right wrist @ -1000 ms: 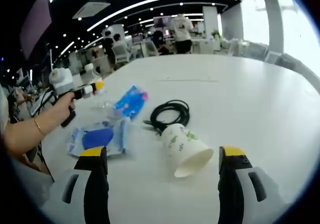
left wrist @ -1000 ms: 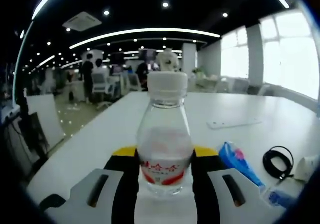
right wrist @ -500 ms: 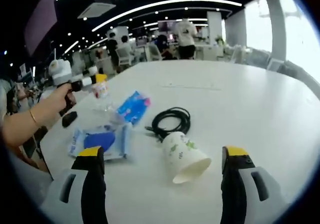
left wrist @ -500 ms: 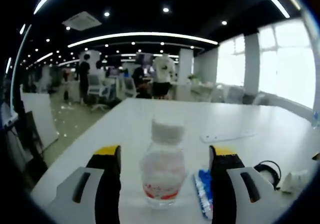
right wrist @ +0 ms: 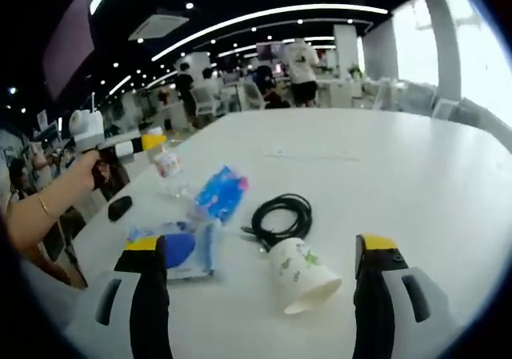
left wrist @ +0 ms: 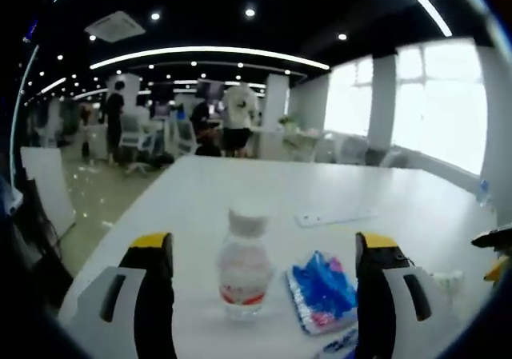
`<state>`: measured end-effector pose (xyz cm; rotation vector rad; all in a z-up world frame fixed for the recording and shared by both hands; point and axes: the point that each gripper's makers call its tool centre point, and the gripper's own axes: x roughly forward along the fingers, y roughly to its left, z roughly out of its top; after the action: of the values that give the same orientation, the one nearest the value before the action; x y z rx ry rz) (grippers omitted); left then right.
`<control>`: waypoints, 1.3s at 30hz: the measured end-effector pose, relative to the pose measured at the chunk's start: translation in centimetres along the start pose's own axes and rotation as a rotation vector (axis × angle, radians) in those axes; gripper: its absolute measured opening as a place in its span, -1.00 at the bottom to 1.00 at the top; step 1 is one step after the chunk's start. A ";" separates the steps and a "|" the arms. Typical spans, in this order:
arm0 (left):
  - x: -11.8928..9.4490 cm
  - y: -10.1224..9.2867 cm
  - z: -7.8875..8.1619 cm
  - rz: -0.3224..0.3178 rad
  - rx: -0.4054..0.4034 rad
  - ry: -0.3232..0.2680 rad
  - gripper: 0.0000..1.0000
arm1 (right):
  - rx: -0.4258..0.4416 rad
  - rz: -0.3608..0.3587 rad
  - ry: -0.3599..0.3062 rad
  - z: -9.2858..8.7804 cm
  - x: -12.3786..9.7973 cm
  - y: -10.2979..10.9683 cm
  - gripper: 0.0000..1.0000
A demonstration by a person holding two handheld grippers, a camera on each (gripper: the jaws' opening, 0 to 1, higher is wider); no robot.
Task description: Arrange the tabletop items into an orderly group along one side of the table until the central work area is clear of visible clutter.
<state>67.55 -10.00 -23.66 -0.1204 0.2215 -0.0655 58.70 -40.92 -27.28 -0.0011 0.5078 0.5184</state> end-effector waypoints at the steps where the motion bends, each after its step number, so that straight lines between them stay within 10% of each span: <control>1: -0.2 -0.2 0.0 -0.010 -0.007 0.003 0.88 | 0.002 0.003 -0.004 0.2 0.1 0.1 0.93; 39: -8.9 -7.5 -2.3 -0.269 0.125 0.135 0.99 | -0.054 0.212 0.066 3.3 8.1 7.1 0.88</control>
<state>57.98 -17.02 -23.05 -0.0206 0.3343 -0.3550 62.92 -30.49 -27.27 -0.0161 0.5619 0.7416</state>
